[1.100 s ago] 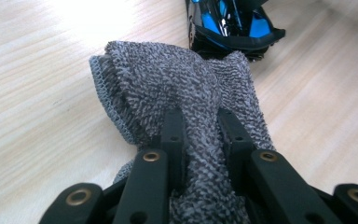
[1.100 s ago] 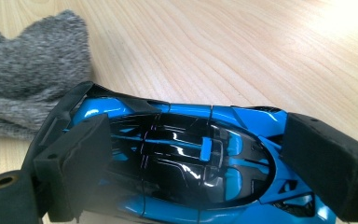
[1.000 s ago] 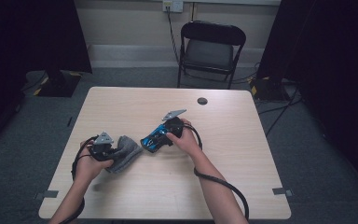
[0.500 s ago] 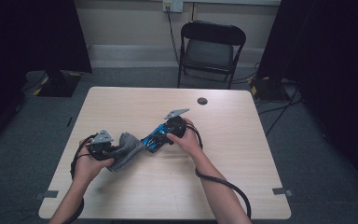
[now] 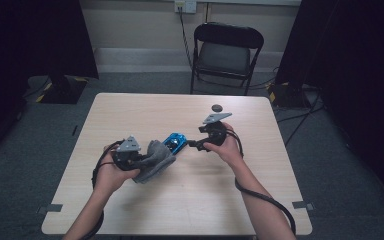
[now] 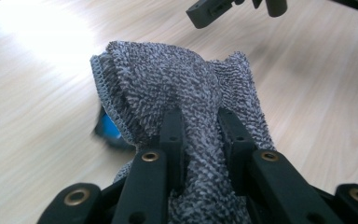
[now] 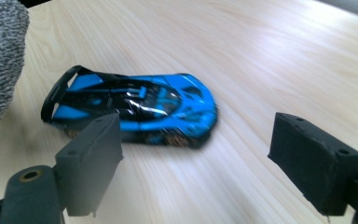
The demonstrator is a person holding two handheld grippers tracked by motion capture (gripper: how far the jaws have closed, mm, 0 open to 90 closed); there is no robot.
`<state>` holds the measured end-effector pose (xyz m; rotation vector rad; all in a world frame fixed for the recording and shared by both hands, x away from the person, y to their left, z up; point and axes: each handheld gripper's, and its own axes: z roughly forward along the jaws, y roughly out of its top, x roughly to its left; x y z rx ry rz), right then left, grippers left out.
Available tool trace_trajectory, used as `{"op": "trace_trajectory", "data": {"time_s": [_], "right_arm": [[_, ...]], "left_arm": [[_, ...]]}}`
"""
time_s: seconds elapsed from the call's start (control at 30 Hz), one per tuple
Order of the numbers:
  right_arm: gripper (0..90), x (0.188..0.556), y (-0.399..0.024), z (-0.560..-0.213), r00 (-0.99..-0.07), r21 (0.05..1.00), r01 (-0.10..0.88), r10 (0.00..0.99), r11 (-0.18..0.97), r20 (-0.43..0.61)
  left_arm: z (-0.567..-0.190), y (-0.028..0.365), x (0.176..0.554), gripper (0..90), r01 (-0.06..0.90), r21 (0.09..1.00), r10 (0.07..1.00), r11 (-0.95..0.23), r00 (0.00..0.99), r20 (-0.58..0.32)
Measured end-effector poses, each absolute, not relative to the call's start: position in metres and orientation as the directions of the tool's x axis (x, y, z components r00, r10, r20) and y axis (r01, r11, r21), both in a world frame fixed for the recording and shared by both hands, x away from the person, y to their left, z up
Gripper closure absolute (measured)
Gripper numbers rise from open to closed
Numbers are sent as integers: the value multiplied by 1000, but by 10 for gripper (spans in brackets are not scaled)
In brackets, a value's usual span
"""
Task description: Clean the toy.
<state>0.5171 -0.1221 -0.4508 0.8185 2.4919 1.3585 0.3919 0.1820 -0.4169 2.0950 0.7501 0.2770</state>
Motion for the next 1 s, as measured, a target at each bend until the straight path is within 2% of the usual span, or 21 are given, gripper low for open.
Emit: {"op": "trace_trajectory", "data": {"time_s": [0.43, 0.73, 1.0], "right_arm": [[182, 492, -196, -446, -792, 820, 404, 603, 406, 91], [189, 479, -224, -448, -773, 834, 407, 627, 373, 97], [193, 473, -245, -455, -752, 845, 417, 650, 335, 113]], "left_arm": [[-425, 97, 407, 744, 376, 790, 499, -484, 860, -103], [-444, 50, 419, 743, 368, 782, 446, -503, 885, -129], [-464, 25, 426, 734, 369, 775, 440, -513, 888, -133]]}}
